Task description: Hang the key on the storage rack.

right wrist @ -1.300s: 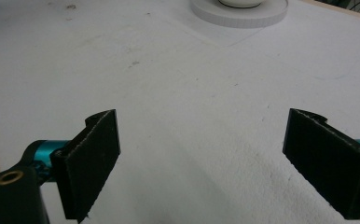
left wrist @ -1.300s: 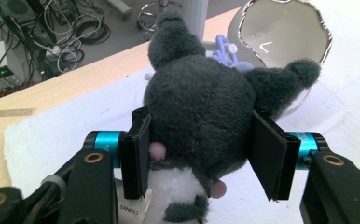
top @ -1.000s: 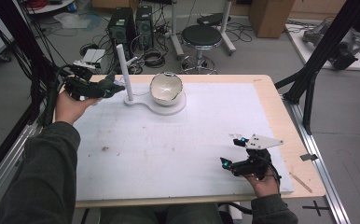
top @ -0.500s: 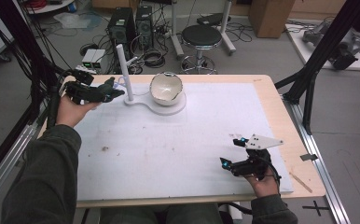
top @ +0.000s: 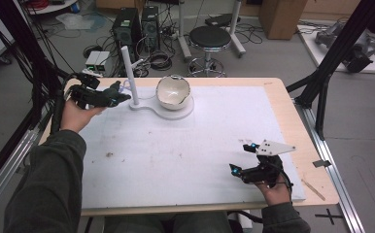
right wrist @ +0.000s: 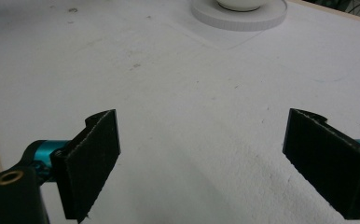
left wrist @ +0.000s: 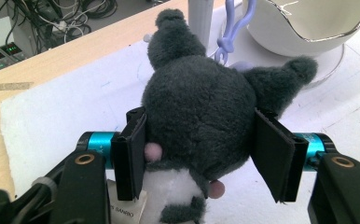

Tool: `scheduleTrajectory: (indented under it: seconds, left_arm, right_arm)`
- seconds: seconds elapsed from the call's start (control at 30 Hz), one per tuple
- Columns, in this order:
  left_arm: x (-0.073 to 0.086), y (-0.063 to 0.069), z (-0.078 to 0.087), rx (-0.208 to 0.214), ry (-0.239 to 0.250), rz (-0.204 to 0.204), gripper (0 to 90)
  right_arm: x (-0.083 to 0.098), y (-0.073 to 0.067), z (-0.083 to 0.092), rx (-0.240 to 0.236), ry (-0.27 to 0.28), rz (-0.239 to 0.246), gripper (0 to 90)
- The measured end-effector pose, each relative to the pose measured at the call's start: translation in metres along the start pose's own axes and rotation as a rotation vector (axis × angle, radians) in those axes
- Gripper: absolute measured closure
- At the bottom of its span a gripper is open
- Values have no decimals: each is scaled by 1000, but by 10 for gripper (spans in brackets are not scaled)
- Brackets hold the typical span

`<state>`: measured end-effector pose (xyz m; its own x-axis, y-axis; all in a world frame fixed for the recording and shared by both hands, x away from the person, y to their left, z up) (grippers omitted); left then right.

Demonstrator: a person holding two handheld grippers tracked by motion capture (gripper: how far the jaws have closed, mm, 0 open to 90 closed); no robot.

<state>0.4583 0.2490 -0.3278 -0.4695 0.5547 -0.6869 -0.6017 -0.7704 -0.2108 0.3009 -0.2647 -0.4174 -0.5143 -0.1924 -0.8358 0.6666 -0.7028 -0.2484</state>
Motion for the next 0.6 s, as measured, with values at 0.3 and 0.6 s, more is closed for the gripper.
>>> scheduleTrajectory:
  seconds: [0.3, 0.6]
  left_arm:
    - [-1, 0, 5, 0, 36, 5, 298]
    - [-1, 5, 12, 15, 66, -29, 298]
  right_arm:
    - [0, -1, 0, 1, -1, 0, 100]
    - [-1, -1, 0, -1, 6, 7, 100]
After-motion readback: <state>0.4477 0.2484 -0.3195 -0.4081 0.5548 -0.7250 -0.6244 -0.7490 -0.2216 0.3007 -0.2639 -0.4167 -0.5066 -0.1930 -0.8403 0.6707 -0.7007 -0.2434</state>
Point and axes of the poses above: each handheld gripper's, and its own axes: z roughly backward along the jaws, x roughly out of its underside, y roughly to its right, the point moved 2 cm from there along -z, roughly forward along the jaws, and after that the axes turned 15 degrees about -z, right-handed, at the moved point
